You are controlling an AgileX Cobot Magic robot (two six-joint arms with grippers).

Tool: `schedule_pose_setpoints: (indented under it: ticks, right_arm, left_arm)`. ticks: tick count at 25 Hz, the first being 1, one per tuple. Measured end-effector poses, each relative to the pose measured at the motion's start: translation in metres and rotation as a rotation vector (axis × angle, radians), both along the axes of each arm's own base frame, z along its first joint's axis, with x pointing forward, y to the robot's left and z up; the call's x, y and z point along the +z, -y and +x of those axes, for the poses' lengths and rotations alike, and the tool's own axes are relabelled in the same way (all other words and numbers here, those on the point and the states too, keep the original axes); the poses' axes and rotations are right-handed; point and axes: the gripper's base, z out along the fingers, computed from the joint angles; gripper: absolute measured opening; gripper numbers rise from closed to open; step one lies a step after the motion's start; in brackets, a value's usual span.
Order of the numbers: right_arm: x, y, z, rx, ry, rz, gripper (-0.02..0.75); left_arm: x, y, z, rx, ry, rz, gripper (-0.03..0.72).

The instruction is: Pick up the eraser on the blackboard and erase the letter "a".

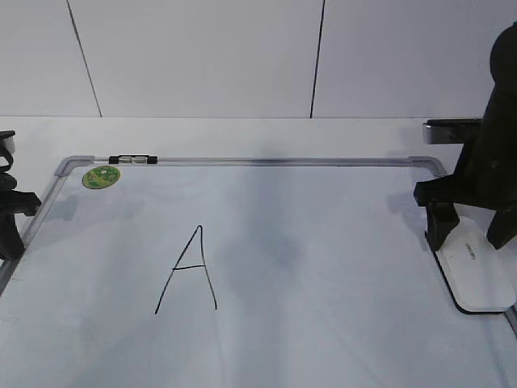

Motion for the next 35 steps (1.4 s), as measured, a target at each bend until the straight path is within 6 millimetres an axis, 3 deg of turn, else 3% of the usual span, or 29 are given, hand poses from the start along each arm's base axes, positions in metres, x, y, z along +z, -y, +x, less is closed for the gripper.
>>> schedule_pose_setpoints:
  ticks: [4, 8, 15, 17, 21, 23, 26, 28, 31, 35]
  right_arm:
    - [0.02, 0.002, 0.003, 0.006, 0.003, -0.022, 0.641]
    - [0.063, 0.005, 0.0, 0.008, 0.117, -0.031, 0.631]
    - [0.13, 0.01, -0.035, 0.002, 0.302, -0.008, 0.611]
    - [0.138, 0.011, -0.041, 0.003, 0.324, -0.005, 0.605]
    - [0.14, 0.011, -0.043, 0.004, 0.325, -0.003, 0.6]
    - [0.137, 0.009, -0.044, 0.005, 0.314, 0.01, 0.597]
    - [0.136, 0.008, -0.044, 0.008, 0.306, 0.021, 0.594]
    - [0.136, 0.007, -0.045, 0.014, 0.308, 0.026, 0.594]
    - [0.143, 0.006, -0.05, 0.019, 0.328, 0.037, 0.593]
    - [0.152, 0.008, -0.063, 0.025, 0.359, 0.042, 0.593]
  left_arm:
    - [0.0, 0.0, 0.0, 0.0, 0.0, 0.0, 0.016]
    - [0.0, 0.0, 0.0, 0.0, 0.0, 0.0, 0.016]
    - [0.0, 0.0, 0.0, -0.005, 0.0, 0.003, 0.051]
    - [0.001, -0.001, 0.001, -0.023, 0.005, 0.015, 0.129]
    - [0.003, -0.003, 0.005, -0.047, -0.002, 0.036, 0.394]
    - [0.008, -0.002, 0.008, -0.051, -0.016, 0.028, 0.484]
    - [0.022, -0.001, 0.012, -0.059, -0.042, 0.011, 0.531]
    - [0.042, 0.001, 0.01, -0.062, -0.038, -0.007, 0.54]
    - [0.083, 0.002, 0.001, -0.061, 0.029, -0.022, 0.54]
    - [0.138, 0.004, -0.028, -0.056, 0.142, -0.025, 0.514]
